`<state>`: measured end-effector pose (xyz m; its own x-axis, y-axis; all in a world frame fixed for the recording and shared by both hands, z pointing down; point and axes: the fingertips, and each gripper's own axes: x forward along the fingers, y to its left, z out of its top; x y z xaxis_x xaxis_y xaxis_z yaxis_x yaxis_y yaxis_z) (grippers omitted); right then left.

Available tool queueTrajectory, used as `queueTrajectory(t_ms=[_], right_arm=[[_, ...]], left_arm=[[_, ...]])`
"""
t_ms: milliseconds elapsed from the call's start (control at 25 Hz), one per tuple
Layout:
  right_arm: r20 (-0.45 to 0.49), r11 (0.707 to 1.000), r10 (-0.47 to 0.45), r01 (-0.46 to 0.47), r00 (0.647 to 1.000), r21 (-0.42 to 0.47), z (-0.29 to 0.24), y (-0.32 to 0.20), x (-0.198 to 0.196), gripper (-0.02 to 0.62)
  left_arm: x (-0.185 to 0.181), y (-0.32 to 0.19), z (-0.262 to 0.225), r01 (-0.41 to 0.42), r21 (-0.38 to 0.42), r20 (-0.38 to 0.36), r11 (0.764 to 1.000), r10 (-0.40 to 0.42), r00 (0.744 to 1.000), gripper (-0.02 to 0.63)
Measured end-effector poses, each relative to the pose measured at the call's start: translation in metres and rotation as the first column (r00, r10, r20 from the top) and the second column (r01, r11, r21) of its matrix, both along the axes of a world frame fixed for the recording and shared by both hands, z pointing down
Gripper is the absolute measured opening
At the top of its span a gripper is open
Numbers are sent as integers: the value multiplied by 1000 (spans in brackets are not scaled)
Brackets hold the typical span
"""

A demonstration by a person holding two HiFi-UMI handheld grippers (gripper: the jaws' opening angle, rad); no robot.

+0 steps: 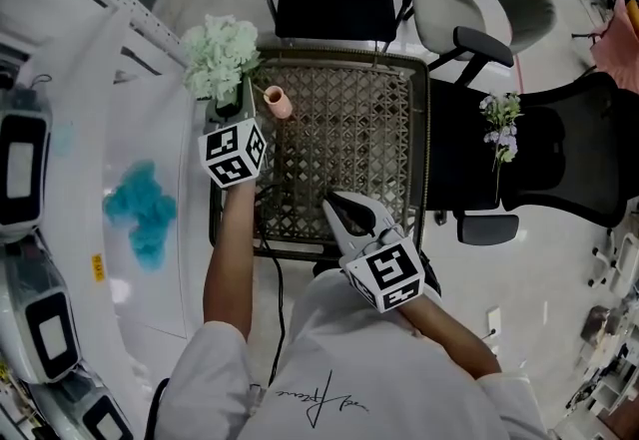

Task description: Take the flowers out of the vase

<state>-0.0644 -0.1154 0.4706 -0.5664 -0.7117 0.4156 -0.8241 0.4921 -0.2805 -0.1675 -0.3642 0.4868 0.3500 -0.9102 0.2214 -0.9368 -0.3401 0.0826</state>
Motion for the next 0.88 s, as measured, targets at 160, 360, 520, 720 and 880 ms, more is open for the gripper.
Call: queueTrajectory(t_ms=[160, 360, 520, 720, 880], right_arm=[[5, 1000, 7, -7, 1000, 9, -3, -2, 0, 23], [11, 1000, 5, -5, 1000, 21, -7, -3, -2, 23], [18, 999, 13, -13, 1000, 32, -10, -5, -2, 23], [22, 998, 34, -35, 999, 49, -16, -10, 0, 14], [25, 997, 41, -43, 999, 58, -17, -10, 2, 6]], left_arm=[[1, 5, 0, -9, -6, -2, 1000, 9, 1000, 51], [2, 13, -2, 3, -15, -32, 1000, -4, 999, 51], [1, 22, -3, 26, -21, -36, 999, -27, 999, 49], [4, 41, -8, 53, -33, -79, 998, -55, 995, 49], [9, 59, -6, 39, -42, -84, 998, -42, 996, 49]])
